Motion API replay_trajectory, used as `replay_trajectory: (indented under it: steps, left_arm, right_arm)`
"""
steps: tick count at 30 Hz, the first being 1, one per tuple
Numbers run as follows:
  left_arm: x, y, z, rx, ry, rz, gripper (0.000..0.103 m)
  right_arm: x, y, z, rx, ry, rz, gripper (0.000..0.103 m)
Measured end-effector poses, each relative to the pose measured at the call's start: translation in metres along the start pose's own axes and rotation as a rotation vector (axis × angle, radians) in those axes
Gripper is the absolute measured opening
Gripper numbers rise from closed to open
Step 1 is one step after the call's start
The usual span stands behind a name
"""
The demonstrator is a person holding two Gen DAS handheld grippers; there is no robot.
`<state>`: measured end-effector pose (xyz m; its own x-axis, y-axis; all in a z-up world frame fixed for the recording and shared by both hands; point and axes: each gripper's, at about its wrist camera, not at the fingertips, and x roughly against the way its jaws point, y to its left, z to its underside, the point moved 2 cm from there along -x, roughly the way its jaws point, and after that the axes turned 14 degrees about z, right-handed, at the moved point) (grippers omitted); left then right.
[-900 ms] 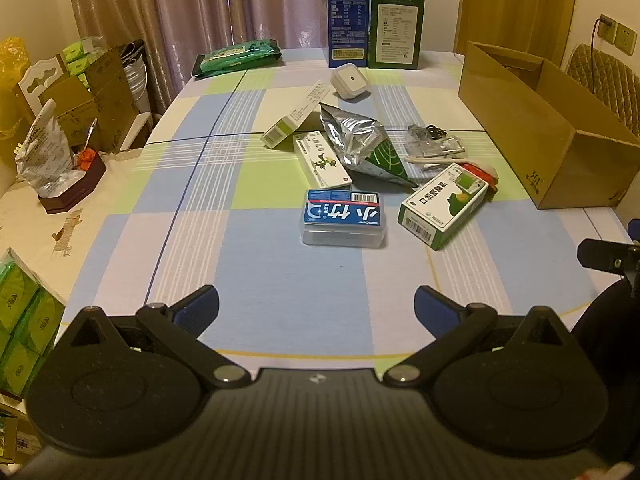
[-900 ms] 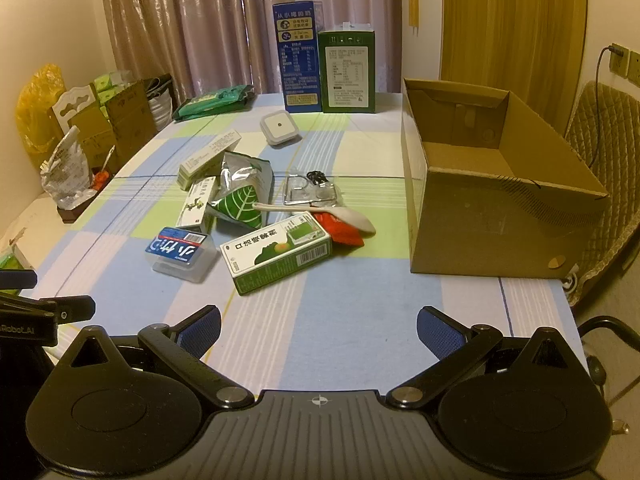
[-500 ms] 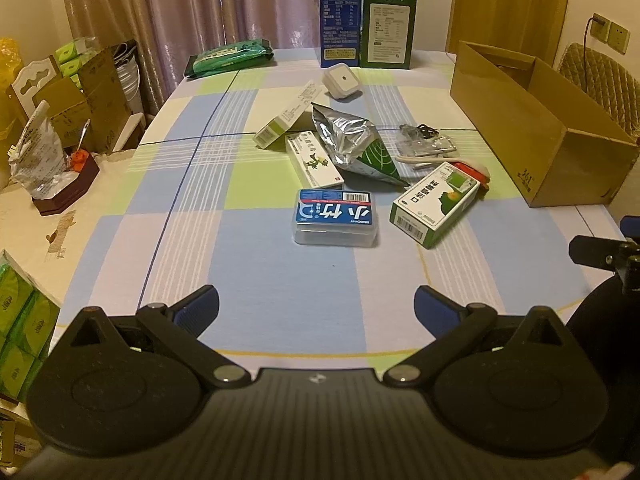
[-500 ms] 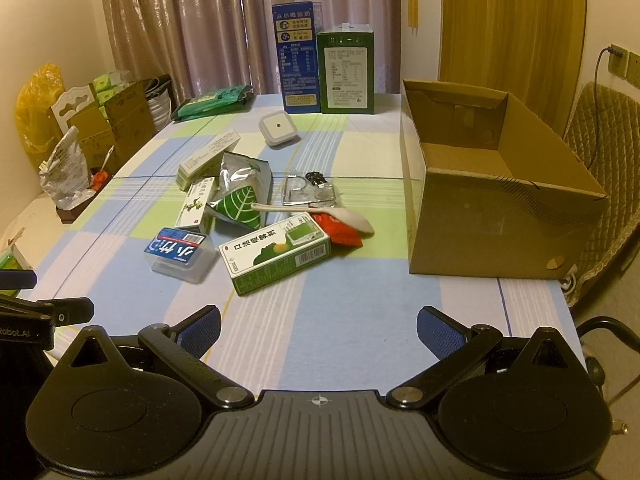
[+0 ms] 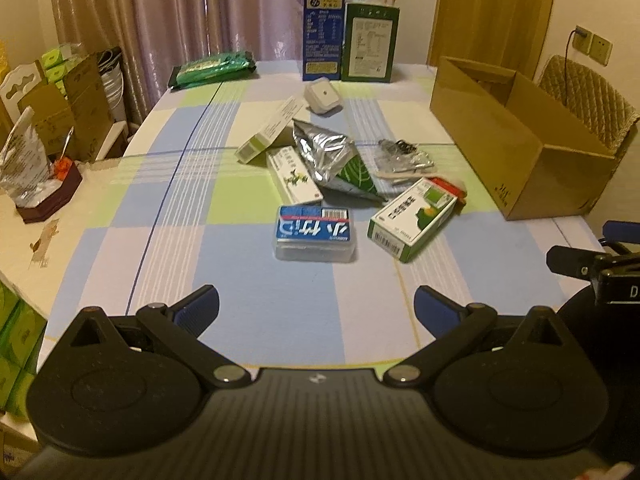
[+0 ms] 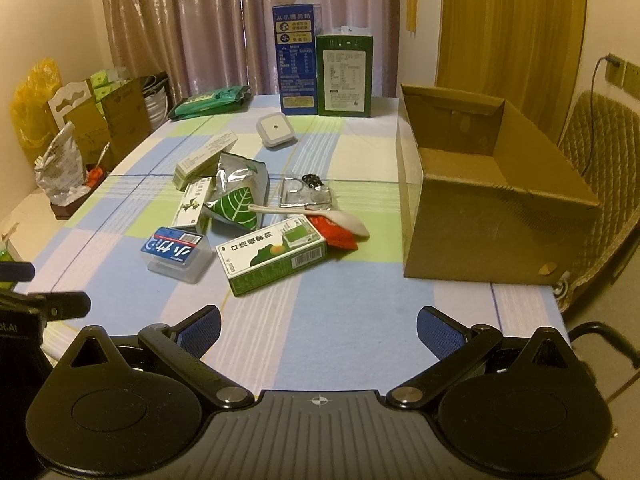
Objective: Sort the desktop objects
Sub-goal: 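Move both tools toward the blue floss box and green-white medicine box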
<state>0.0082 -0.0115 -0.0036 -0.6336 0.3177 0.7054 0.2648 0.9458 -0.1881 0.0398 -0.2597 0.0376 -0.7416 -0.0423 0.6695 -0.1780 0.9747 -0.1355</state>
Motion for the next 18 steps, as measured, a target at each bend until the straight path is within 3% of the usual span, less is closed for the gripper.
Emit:
replay_trajectory:
  steps: [8, 18]
  left_arm:
    - [0.006, 0.009, -0.011, -0.042, -0.032, 0.003, 0.102]
    - [-0.011, 0.019, -0.036, -0.137, 0.005, 0.034, 0.102]
  right_arm:
    - [0.014, 0.003, -0.012, -0.010, -0.011, -0.004, 0.101]
    - [-0.004, 0.019, -0.017, -0.002, 0.016, -0.061, 0.101]
